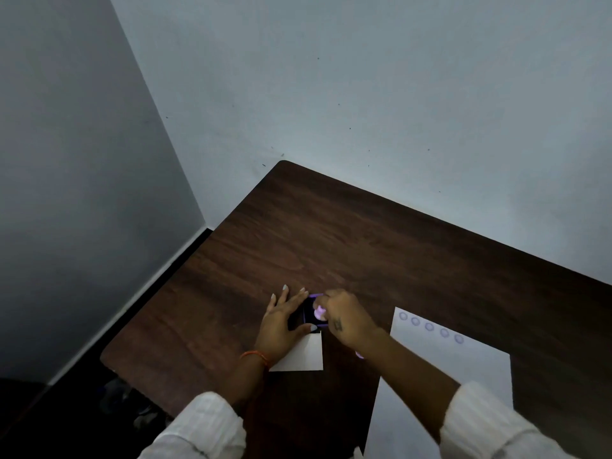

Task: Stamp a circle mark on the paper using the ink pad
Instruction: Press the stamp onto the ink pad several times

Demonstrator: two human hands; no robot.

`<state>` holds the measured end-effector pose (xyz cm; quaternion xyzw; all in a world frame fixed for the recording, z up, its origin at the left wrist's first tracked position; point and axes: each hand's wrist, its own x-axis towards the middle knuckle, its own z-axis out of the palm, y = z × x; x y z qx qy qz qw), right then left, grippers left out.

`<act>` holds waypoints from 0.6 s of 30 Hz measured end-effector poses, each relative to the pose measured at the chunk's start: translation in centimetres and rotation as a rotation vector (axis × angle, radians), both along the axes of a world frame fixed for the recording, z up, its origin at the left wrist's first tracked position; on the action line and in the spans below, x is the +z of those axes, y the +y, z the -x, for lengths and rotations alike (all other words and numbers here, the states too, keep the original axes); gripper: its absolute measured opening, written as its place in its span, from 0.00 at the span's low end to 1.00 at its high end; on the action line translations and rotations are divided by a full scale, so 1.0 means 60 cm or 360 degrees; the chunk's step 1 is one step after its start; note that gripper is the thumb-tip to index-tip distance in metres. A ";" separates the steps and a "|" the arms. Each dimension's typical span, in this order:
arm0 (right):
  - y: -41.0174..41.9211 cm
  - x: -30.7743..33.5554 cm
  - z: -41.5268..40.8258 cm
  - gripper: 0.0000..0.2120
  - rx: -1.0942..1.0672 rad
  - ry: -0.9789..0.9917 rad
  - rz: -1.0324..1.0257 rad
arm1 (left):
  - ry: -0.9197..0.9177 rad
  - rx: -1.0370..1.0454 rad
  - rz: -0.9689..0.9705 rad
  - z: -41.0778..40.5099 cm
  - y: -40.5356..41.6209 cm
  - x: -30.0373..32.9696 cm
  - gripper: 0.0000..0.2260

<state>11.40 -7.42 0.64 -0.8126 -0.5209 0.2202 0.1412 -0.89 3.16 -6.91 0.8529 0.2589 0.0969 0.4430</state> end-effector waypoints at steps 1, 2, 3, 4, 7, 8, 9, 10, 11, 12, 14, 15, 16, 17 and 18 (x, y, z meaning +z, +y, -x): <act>0.004 -0.004 0.008 0.10 0.0044 -0.0020 0.0057 | 0.0001 0.0000 0.0003 0.000 0.000 -0.001 0.37; 0.008 -0.005 0.010 0.10 0.0071 -0.0052 0.0126 | 0.0003 -0.0001 0.0001 -0.001 -0.001 0.000 0.37; 0.009 -0.007 0.011 0.10 0.0082 -0.0073 0.0159 | 0.0007 -0.0005 -0.0003 0.000 -0.001 0.000 0.36; 0.011 -0.008 0.010 0.10 0.0075 -0.0097 0.0151 | 0.0007 -0.0009 -0.0011 -0.001 -0.001 0.001 0.35; 0.013 -0.014 0.016 0.12 -0.0035 -0.0132 0.0130 | 0.0003 0.0015 -0.0013 -0.001 -0.001 0.002 0.32; 0.014 -0.016 0.016 0.11 -0.0066 -0.0129 0.0129 | 0.0001 0.0017 -0.0021 -0.001 -0.001 0.003 0.32; 0.013 -0.017 0.015 0.11 -0.0097 -0.0097 0.0125 | 0.0002 0.0018 -0.0023 -0.001 -0.001 0.001 0.31; 0.012 -0.016 0.013 0.11 -0.0088 -0.0064 0.0110 | 0.0004 0.0015 -0.0030 -0.002 0.000 0.001 0.31; 0.011 -0.016 0.010 0.10 -0.0054 -0.0035 0.0083 | 0.0009 0.0014 -0.0030 -0.002 0.000 -0.001 0.30; 0.008 -0.016 0.008 0.11 0.0006 -0.0035 0.0074 | 0.0011 0.0013 -0.0031 -0.002 -0.001 0.000 0.30; 0.005 -0.011 0.010 0.11 0.0060 -0.0046 0.0038 | 0.0007 0.0018 -0.0032 -0.002 -0.001 0.003 0.30; 0.005 -0.008 0.008 0.11 0.0019 -0.0011 0.0040 | 0.0007 0.0015 -0.0032 -0.002 -0.001 0.004 0.30; 0.009 -0.003 0.003 0.11 -0.0055 0.0050 0.0052 | 0.0003 0.0008 -0.0034 -0.002 -0.002 0.007 0.30; 0.015 -0.001 -0.003 0.10 -0.0140 0.0118 0.0052 | 0.0006 0.0007 -0.0023 -0.002 -0.002 0.008 0.30; 0.022 0.001 -0.010 0.09 -0.0202 0.0158 0.0015 | 0.0006 0.0007 -0.0019 -0.001 -0.004 0.012 0.30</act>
